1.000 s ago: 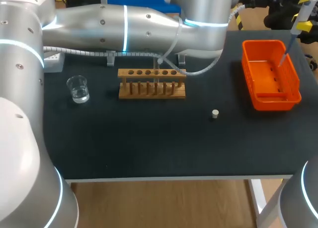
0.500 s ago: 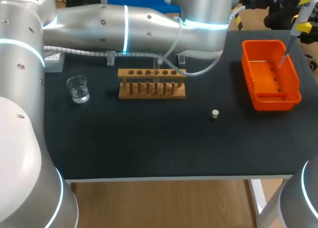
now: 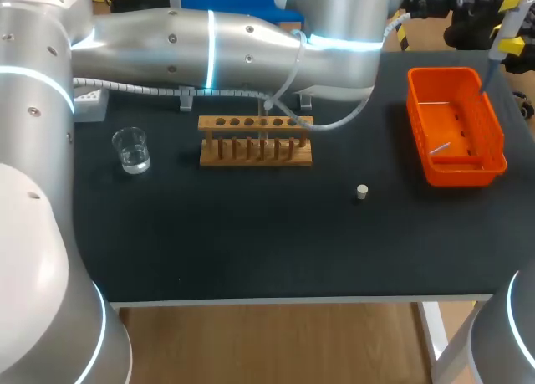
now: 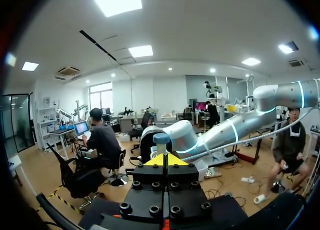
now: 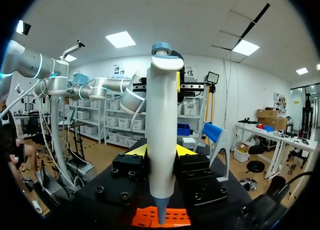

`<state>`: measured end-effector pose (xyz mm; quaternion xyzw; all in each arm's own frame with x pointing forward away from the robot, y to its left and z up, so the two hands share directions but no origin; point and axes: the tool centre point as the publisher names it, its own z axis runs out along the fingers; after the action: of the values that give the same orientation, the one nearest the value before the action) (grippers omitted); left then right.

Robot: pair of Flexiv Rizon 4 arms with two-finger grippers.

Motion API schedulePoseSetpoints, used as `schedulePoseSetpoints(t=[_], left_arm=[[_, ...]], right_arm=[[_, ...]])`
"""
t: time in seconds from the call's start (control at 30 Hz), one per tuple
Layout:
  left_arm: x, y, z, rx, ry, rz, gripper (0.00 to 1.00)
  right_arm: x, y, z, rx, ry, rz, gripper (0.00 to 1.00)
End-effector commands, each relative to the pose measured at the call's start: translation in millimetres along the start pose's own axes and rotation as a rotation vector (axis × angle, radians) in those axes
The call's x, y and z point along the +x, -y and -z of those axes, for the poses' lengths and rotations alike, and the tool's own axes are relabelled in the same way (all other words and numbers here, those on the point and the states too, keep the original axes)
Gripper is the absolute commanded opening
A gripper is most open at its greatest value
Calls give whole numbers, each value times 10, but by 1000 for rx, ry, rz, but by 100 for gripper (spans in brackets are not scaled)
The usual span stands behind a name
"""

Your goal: Invert the test tube, pick up the pipette, mount the tip to pipette, aspirate from beaker and dispense into the tube, eject the tip, return the pipette, and cap with the stopper.

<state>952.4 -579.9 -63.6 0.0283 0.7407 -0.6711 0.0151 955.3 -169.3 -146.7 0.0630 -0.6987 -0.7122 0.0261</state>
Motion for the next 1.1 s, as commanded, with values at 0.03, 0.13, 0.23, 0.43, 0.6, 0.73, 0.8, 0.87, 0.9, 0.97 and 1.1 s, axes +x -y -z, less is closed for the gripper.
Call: schedulePoseSetpoints(t=[0.03,0.13,0.23,0.43,0.6,0.73,0.8,0.87,0.9,0.97,1.1], left_arm=[[34,25,11,13,24,-22,0],[35,137,33,12,31,-48,0],[41,237,51,8,40,-66,0],[55,349,65,11,50,-88,0],[53,351,159,2,61,-71,100],[50,354,318,2,46,-49,100],[40,349,385,0,21,-29,100],[48,362,464,-21,14,-39,100],[48,361,506,-18,3,-36,100],[63,362,605,-43,19,-44,100],[89,333,788,-66,23,-36,100]], right_arm=[[-8,-61,3,5,-4,0,0],[-8,-61,3,5,-4,0,0],[-8,-61,3,5,-4,0,0],[-8,-61,3,5,-4,0,0],[-8,-61,3,5,-4,0,0],[-8,-61,3,5,-4,0,0],[-8,-61,3,5,-4,0,0],[-8,-61,3,5,-4,0,0],[-8,-61,3,5,-4,0,0],[-8,-61,3,5,-4,0,0],[-8,-61,3,5,-4,0,0]])
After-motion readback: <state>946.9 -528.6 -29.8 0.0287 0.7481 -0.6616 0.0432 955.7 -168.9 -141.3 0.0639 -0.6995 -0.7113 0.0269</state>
